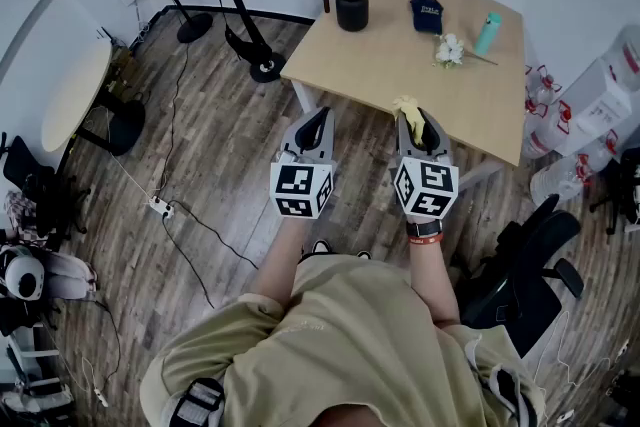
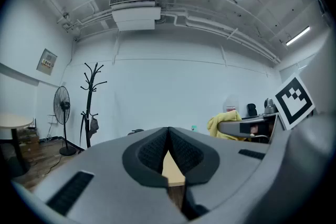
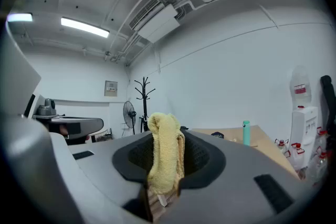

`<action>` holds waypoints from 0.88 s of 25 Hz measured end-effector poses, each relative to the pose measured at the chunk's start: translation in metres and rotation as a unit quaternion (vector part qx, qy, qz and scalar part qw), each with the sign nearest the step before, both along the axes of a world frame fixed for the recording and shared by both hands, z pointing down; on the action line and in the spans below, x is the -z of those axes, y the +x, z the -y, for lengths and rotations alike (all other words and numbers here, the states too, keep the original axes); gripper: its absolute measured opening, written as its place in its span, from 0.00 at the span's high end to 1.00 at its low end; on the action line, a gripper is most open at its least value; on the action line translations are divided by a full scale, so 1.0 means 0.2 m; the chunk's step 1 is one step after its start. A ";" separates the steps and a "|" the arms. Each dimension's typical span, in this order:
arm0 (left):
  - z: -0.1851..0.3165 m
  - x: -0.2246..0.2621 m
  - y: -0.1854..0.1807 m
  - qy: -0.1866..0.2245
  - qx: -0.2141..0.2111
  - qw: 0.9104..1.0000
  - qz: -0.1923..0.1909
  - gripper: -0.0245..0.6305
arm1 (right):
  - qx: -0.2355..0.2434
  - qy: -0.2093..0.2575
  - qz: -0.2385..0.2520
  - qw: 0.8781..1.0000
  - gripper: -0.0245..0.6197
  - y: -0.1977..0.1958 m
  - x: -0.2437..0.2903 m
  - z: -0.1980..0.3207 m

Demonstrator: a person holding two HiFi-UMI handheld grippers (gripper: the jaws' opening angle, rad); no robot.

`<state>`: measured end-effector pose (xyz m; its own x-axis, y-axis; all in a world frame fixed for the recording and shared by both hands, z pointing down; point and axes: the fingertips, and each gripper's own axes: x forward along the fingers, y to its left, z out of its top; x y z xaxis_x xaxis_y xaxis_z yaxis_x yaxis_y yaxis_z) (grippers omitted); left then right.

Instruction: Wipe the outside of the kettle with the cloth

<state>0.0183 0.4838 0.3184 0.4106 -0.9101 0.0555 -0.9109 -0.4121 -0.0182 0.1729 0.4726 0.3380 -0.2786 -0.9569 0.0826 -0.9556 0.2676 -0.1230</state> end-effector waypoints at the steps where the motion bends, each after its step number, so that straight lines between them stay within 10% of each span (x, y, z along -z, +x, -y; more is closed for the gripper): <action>1: -0.01 -0.02 0.02 0.001 0.002 1.000 -0.002 0.93 | 0.003 -0.001 0.001 1.000 0.77 0.00 -0.02 0.00; 12: 0.02 -0.18 0.04 -0.019 0.013 1.000 -0.006 0.93 | 0.017 -0.016 0.010 1.000 0.76 -0.05 -0.19 0.10; 22: 0.66 -0.28 -0.09 -0.020 0.002 1.000 -0.015 0.93 | 0.033 -0.028 0.030 0.999 0.76 -0.25 -0.30 0.69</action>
